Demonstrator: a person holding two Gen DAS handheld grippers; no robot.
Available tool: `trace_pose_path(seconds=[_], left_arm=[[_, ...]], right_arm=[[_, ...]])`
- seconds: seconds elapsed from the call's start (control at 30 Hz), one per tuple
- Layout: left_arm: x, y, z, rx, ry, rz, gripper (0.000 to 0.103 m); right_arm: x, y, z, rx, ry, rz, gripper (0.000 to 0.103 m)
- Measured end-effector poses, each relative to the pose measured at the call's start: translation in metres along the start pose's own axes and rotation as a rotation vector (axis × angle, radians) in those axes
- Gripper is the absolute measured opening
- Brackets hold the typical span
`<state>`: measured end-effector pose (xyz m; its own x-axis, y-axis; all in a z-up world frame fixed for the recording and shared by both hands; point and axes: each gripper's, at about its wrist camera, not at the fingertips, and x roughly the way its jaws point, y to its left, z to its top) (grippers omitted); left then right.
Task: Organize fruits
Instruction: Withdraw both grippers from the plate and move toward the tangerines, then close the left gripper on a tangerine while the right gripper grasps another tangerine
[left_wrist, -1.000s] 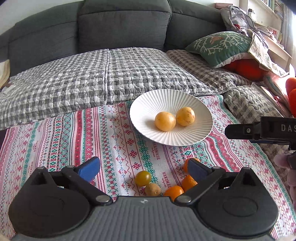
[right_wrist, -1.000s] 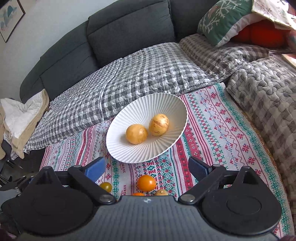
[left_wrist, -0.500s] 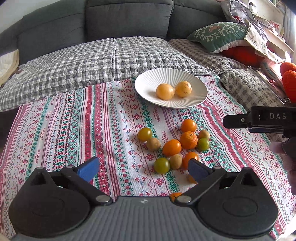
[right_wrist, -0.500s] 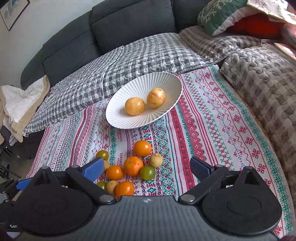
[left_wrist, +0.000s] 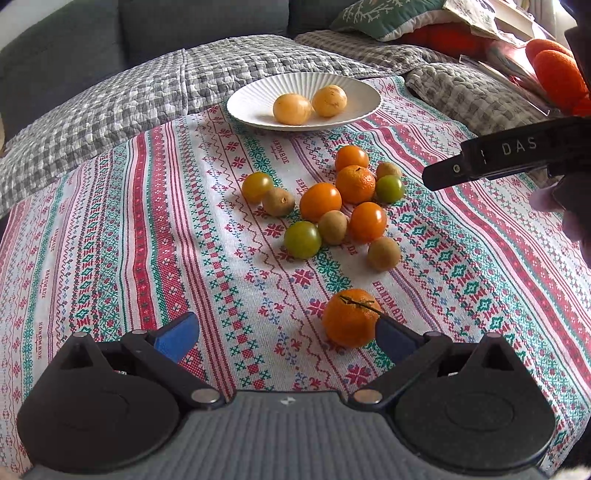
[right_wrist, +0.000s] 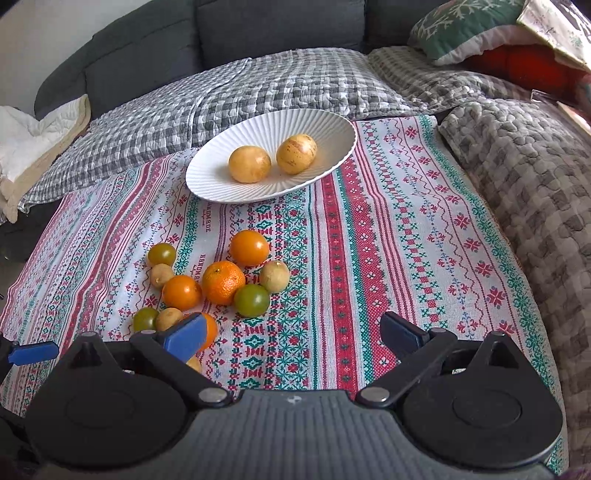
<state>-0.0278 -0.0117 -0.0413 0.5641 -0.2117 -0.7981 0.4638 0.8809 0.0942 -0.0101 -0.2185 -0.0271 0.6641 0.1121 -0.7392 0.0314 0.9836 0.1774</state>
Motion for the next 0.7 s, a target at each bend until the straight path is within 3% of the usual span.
trace_pose_path(seconds=[0.3,0.6,0.7], left_arm=[[0.003,-0.022,-0.001,0.121,-0.010,-0.024,0.089],[0.007,-0.016,0.005,0.079,-0.009,-0.073,0.050],[0.007,-0.013,0.009,0.041,-0.002,-0.095,0.031]], right_arm=[[0.007,0.018,-0.002,-0.107,-0.027,0.002,0.101],[0.014,0.029,0.005,-0.149,-0.083,0.046,0.102],[0.020,0.032,0.007,-0.165,-0.079,0.055,0.097]])
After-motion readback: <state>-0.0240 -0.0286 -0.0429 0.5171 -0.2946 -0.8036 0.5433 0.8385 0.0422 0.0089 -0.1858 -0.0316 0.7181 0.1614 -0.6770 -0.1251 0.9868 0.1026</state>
